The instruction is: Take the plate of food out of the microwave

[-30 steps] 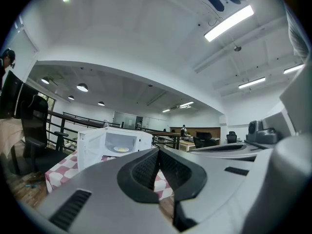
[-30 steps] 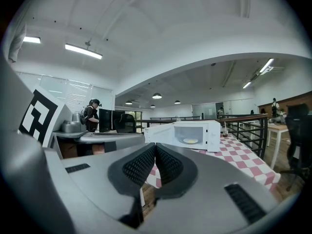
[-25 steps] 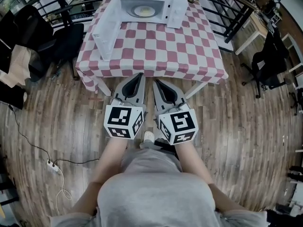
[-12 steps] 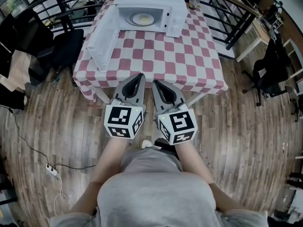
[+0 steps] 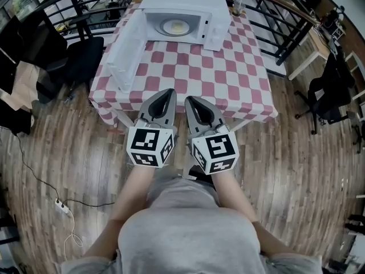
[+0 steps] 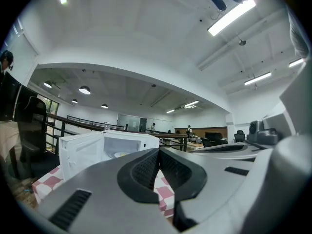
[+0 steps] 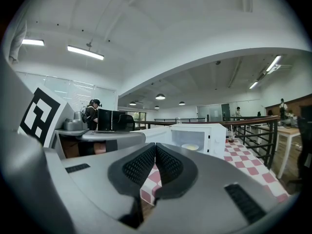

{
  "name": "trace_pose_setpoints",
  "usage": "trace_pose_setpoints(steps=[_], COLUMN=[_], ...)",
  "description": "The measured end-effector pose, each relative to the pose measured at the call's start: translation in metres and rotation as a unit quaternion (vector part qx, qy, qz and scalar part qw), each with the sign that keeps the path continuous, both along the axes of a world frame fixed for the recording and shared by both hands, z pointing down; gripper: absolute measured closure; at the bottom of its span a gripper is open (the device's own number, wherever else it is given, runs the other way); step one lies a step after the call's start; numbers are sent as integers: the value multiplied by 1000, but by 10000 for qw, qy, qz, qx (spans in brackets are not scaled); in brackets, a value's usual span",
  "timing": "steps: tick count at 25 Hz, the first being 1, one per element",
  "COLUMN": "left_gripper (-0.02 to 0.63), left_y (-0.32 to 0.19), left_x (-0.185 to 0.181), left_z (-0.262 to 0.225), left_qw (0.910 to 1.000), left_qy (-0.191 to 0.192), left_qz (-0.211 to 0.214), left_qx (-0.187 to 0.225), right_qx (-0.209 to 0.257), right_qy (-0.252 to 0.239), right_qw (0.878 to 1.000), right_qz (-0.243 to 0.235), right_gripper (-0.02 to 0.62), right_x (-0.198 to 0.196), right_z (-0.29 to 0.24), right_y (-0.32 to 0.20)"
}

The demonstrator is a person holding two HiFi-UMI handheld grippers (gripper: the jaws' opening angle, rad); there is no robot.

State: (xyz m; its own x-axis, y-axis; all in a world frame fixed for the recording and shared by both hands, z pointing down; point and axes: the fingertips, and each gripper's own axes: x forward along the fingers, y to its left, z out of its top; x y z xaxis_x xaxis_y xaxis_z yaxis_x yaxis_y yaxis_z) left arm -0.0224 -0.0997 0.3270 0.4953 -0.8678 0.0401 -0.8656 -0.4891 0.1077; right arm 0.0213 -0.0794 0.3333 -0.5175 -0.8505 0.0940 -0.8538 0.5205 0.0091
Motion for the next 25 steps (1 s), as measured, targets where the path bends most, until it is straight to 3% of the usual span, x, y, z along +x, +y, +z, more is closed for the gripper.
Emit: trace_pose_setpoints(steps=[25], left_gripper=[603], left_y=[-99], left_x=[5], left_z=[19], left_qw=[9993], left_qy=[126], left_qz=[84], left_qx=[-329], right_qx=[-184], right_qy=[-6], right_qw=[9998], right_qz=[59], right_gripper=[569], right_x=[5], right_z=[21], right_y=[-93])
